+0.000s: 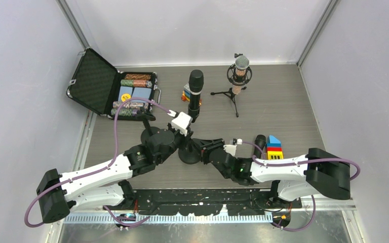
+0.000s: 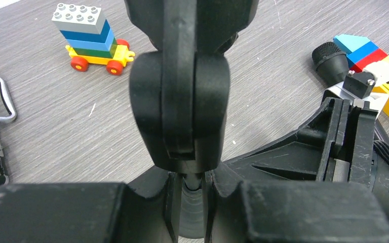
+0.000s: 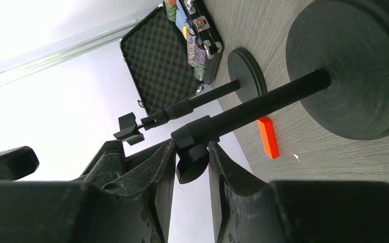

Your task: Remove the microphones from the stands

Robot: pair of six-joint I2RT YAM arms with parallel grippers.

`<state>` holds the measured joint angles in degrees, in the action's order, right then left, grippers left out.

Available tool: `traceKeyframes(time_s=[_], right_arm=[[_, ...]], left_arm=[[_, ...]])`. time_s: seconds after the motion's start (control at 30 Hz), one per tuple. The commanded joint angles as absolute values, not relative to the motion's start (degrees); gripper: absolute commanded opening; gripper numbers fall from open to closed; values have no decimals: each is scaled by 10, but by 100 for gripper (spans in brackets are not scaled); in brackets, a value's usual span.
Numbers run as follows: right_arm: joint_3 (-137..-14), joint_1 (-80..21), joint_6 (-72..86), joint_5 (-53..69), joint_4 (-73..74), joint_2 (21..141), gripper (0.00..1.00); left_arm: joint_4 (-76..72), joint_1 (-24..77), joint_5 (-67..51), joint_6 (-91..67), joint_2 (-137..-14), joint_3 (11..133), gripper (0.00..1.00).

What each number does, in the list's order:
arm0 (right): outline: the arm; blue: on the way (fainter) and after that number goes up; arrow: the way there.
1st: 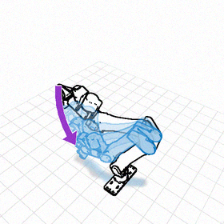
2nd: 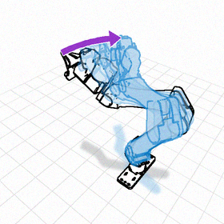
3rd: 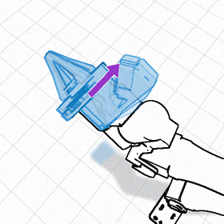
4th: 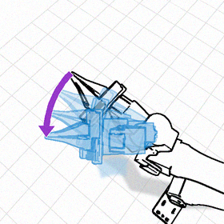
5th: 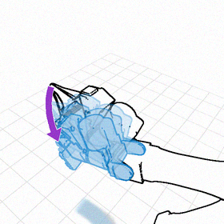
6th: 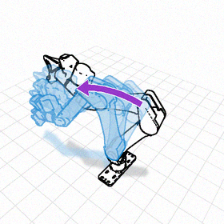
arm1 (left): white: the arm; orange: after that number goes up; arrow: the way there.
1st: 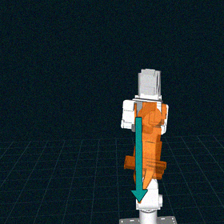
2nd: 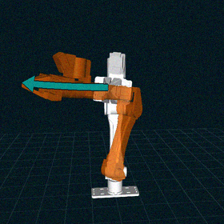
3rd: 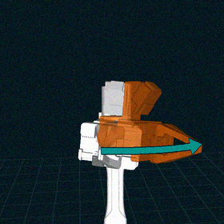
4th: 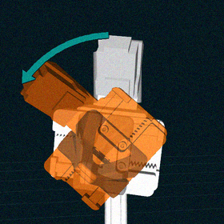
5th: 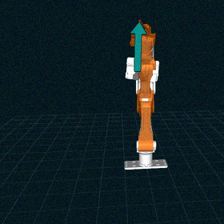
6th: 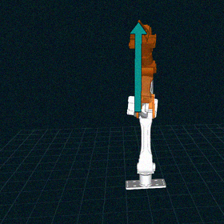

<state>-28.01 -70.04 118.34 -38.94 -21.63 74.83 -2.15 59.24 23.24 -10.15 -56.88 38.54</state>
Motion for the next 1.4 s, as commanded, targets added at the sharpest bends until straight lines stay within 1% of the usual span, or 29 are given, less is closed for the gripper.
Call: traceKeyframes(time_s=[0.0,0.07,0.13,0.2,0.3,0.37,0.4,0.47,0.6,0.63,0.7,0.8,0.87,0.93,0.97,1.0,1.03,1.07,1.1,1.13,1.17,1.2,1.23,1.27,1.33,1.37], right_arm=[[-294,-700,1299,-427,-227,729,34],[-293,-703,1302,-426,-233,733,36],[-290,-708,1311,-433,-239,736,41],[-285,-715,1322,-446,-246,739,43],[-274,-722,1334,-460,-272,747,43],[-268,-724,1337,-467,-288,750,37],[-267,-724,1337,-468,-290,751,31],[-268,-726,1336,-466,-292,751,23],[-275,-730,1335,-465,-288,754,16],[-276,-731,1333,-466,-288,755,9],[-279,-732,1326,-470,-286,756,2],[-277,-732,1292,-482,-312,752,0],[-277,-732,1220,-498,-342,743,0],[-287,-731,1067,-520,-358,730,0],[-296,-731,1017,-535,-363,725,0],[-300,-730,909,-540,-380,716,0],[-307,-729,858,-551,-388,712,0],[-309,-725,753,-553,-406,707,0],[-312,-722,701,-538,-438,706,0],[-312,-711,598,-501,-453,707,0],[-311,-705,557,-480,-474,711,0],[-308,-690,498,-421,-482,713,0],[-307,-681,475,-386,-493,721,0],[-303,-667,442,-323,-497,725,0],[-295,-656,384,-260,-506,736,0],[-291,-656,362,-250,-514,739,0]], left_arm=[[-34,590,252,-86,-568,391,0],[-34,591,252,-87,-569,391,0],[-34,591,252,-88,-569,390,0],[-34,591,252,-88,-568,390,0],[-33,590,254,-88,-567,389,0],[-33,590,255,-89,-566,387,0],[-33,591,256,-89,-566,387,0],[-33,590,256,-89,-566,387,0],[-32,590,257,-89,-565,387,0],[-32,591,257,-89,-564,387,0],[-32,591,257,-89,-563,386,0],[-32,590,256,-89,-563,386,0],[-33,590,254,-89,-563,386,0],[-33,590,252,-89,-564,386,0],[-33,590,250,-89,-565,386,0],[-33,590,248,-89,-565,387,0],[-32,591,246,-89,-565,387,0],[-32,590,243,-89,-565,387,0],[-33,590,239,-88,-565,387,0],[-33,590,236,-87,-564,387,0],[-35,590,235,-88,-564,387,0],[-38,590,234,-88,-565,385,0],[-41,590,233,-89,-567,384,0],[-43,590,231,-89,-568,384,0],[-41,591,228,-89,-574,385,0],[-39,590,227,-89,-575,387,0]])
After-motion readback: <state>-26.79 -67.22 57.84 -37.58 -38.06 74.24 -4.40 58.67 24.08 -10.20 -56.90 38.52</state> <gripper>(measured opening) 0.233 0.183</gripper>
